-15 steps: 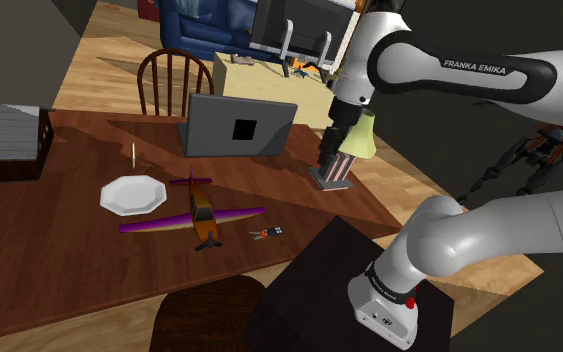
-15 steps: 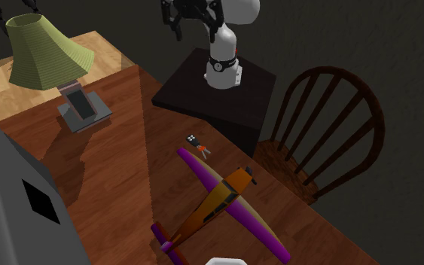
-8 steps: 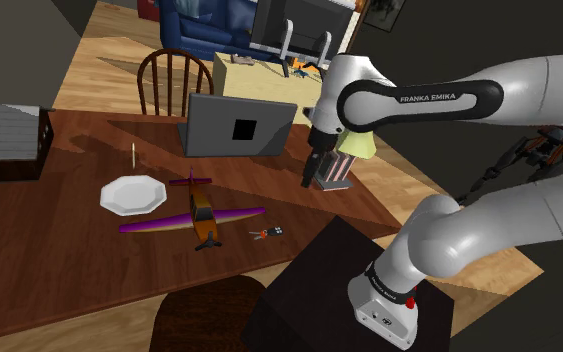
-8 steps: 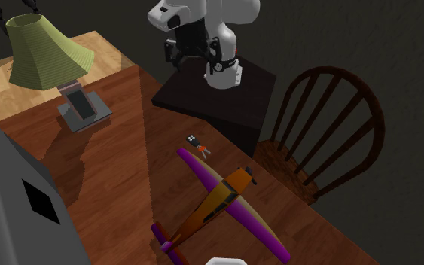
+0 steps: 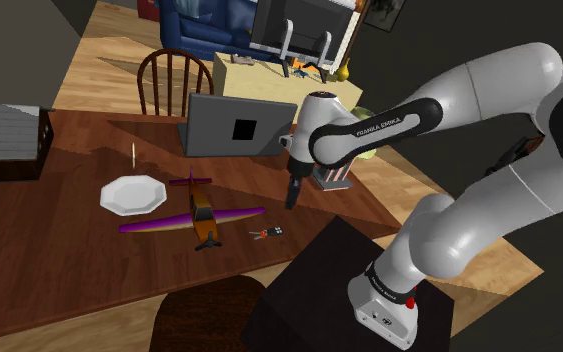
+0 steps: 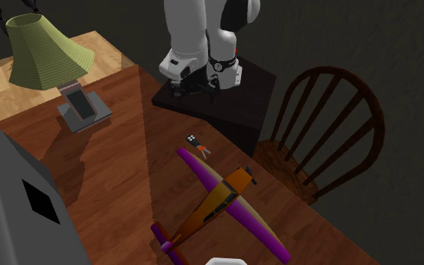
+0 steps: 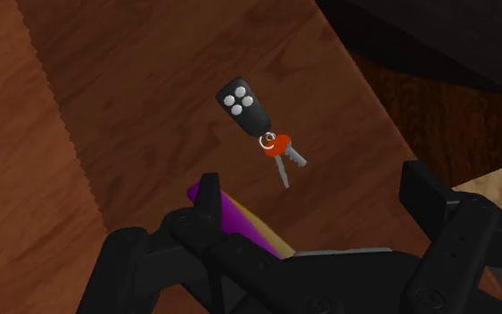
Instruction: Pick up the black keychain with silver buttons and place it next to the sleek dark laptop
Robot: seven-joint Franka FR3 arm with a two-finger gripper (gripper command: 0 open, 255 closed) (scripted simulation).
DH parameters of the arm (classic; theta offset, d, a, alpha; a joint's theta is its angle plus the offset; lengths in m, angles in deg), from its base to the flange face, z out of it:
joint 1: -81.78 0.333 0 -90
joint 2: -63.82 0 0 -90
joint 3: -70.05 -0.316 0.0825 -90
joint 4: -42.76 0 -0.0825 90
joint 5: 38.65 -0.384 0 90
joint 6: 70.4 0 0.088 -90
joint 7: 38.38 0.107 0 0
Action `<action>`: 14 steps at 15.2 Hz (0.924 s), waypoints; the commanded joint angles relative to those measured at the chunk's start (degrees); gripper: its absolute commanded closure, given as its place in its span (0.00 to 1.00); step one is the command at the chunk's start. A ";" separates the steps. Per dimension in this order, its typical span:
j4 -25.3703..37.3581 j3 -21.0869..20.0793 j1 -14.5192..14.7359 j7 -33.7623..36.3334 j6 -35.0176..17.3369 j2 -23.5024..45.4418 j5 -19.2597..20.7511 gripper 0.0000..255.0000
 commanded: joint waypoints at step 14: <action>3.67 -0.66 2.40 -10.73 -29.10 31.80 3.05 0.00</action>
